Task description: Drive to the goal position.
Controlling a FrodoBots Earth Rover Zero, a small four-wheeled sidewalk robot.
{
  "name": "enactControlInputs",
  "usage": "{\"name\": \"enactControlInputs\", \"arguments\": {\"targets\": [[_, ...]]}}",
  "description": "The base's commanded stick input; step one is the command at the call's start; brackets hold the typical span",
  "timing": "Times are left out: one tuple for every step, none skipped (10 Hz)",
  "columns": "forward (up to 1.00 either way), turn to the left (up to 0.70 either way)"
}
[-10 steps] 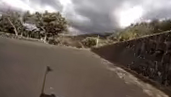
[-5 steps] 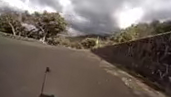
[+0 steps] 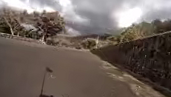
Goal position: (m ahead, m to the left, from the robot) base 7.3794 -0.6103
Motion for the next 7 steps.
{"name": "enactControlInputs", "arguments": {"targets": [[1.00, 0.00], [1.00, 0.00], [1.00, 0.00], [1.00, 0.00], [1.00, 0.00], [1.00, 0.00], [1.00, 0.00]]}}
